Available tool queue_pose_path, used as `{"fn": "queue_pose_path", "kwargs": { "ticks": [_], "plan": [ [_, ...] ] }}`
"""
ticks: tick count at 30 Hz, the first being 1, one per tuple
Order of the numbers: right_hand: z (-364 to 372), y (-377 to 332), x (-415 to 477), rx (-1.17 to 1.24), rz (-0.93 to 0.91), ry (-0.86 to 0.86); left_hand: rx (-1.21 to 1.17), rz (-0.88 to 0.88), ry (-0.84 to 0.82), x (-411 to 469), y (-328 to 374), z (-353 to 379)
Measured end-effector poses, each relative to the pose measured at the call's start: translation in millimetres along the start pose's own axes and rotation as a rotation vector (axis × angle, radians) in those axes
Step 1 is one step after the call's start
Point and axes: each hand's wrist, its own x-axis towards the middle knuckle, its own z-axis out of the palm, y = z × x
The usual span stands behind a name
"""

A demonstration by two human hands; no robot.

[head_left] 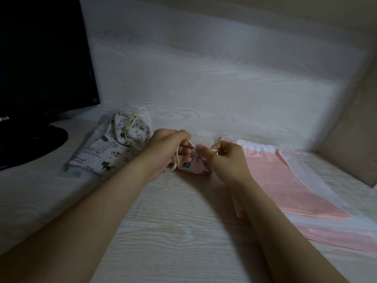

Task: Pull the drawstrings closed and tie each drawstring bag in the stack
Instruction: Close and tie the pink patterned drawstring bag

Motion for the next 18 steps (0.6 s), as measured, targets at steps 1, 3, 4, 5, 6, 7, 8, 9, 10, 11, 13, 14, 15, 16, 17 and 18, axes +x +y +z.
{"fn": "queue_pose_path", "kwargs": {
  "ticks": [1,3,4,5,6,7,8,9,10,11,13,14,15,16,17,18],
  "plan": [
    [0,1,0,0.0,-0.011,0.005,-0.063,-0.005,0.014,-1,1,2],
    [0,0,0,0.019,-0.025,-0.003,-0.159,-0.005,0.015,-3,3,5],
    [0,0,0,0.029,-0.026,-0.02,-0.181,0.001,0.009,-4,4,5],
    [0,-1,-1,0.034,-0.023,-0.042,-0.192,0.006,0.006,-5,5,5],
    [-1,-2,-2,0.036,-0.023,-0.064,-0.187,0.01,0.009,-6,5,4],
    [-2,-3,-3,0.031,-0.03,-0.085,-0.175,0.012,0.011,-6,5,4],
    [-2,-3,-4,0.015,-0.041,-0.1,-0.16,0.012,0.011,-7,5,4],
    [-2,-4,-5,-0.012,-0.053,-0.11,-0.146,0.007,0.009,-7,5,4],
    [-2,-5,-7,-0.052,-0.063,-0.111,-0.126,-0.006,0.002,-7,4,4],
    [-2,-6,-9,-0.107,-0.078,-0.104,-0.105,-0.024,-0.01,-7,4,3],
    [-2,-6,-12,-0.214,-0.109,-0.067,-0.064,-0.062,-0.054,-4,2,1],
    [-2,-7,-12,-0.25,-0.123,-0.046,-0.037,-0.072,-0.077,-4,2,0],
    [-2,-7,-13,-0.273,-0.138,-0.033,-0.005,-0.072,-0.1,-3,1,0],
    [-2,-7,-13,-0.287,-0.149,-0.029,0.03,-0.067,-0.119,-3,0,0],
    [-2,-7,-13,-0.292,-0.162,-0.026,0.062,-0.061,-0.136,-3,0,0],
    [-3,-6,-12,-0.288,-0.177,-0.022,0.092,-0.053,-0.149,-4,-1,0]
  ]
}}
